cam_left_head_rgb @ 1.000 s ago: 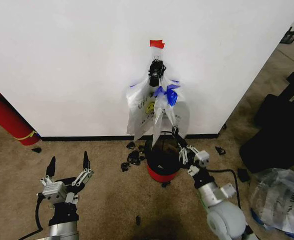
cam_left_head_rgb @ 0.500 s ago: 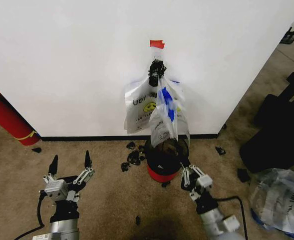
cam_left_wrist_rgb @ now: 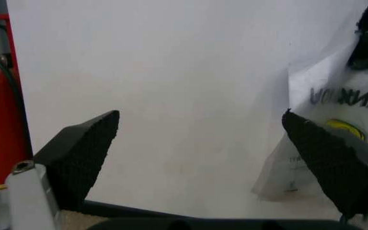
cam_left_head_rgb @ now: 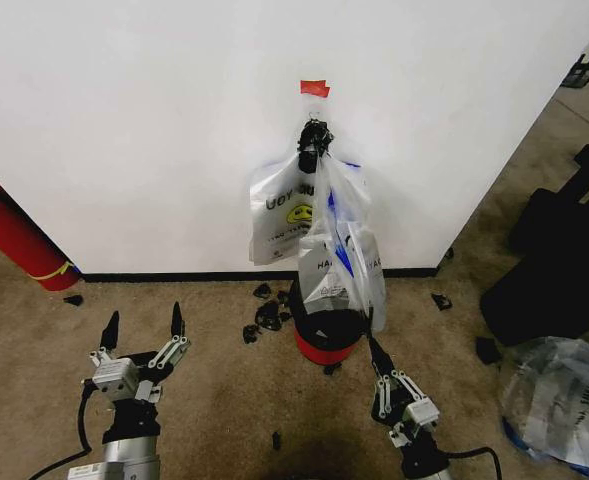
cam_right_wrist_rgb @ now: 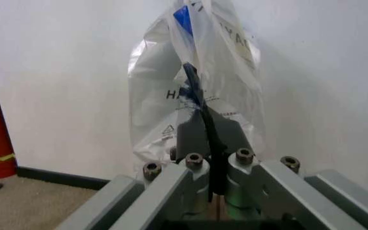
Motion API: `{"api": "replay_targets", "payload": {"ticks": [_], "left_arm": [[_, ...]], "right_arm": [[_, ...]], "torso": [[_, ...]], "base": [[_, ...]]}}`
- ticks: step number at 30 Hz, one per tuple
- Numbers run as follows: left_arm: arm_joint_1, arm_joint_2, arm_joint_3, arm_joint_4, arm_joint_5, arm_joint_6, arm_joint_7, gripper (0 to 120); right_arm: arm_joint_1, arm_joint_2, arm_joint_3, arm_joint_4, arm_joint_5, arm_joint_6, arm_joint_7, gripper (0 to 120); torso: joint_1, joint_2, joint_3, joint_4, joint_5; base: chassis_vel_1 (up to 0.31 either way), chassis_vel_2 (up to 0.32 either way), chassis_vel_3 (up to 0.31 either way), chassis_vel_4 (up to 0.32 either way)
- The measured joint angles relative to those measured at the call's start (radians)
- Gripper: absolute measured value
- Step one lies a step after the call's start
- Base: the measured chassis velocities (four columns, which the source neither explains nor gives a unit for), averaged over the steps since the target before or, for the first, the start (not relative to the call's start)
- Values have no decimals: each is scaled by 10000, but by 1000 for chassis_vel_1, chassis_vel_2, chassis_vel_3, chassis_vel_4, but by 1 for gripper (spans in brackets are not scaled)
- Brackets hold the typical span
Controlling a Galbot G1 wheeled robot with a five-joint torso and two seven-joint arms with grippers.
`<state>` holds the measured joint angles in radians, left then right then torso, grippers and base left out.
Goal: Pick up the garbage bag from the wall and place it over the trash bin.
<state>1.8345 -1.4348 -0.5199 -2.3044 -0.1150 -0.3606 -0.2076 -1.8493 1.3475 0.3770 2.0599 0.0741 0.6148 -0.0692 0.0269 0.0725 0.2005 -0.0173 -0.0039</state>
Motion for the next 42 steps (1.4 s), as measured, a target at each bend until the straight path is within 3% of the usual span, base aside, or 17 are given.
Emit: {"api": "replay_targets", "payload": {"ticks": [16,24,30,35,37,42], "left_arm": [[-7,-190,-4,122,54,8,-4,100],[-167,-9,264,31,25,280,5,100],[-741,1154,783,-749,-619,1394,-2,100],[-929,2010,767,-1530,-1486,2167,-29,100],[-1074,2354,784,-1710,-1883,2446,-33,100],[-2134,4724,708,-2000,-4319,4001,-151,100]], "right_arm": [[-1006,-260,700,488,-340,1023,521,0],[-558,-105,731,475,-76,727,559,0],[867,84,345,369,697,-519,549,0],[2203,-224,-89,231,1087,-1572,513,0],[2335,-264,-134,236,1154,-1776,477,0],[2562,-324,-346,329,1122,-2289,291,0]], "torso": [[0,0,0,0,0],[0,0,0,1,-1],[0,0,1,-6,-2],[0,0,3,11,0],[0,0,2,4,-2],[0,-1,2,-2,-4]], "base": [[0,0,0,0],[0,0,0,0],[0,0,0,0],[0,0,0,0],[0,0,0,0],[0,0,0,0]]}}
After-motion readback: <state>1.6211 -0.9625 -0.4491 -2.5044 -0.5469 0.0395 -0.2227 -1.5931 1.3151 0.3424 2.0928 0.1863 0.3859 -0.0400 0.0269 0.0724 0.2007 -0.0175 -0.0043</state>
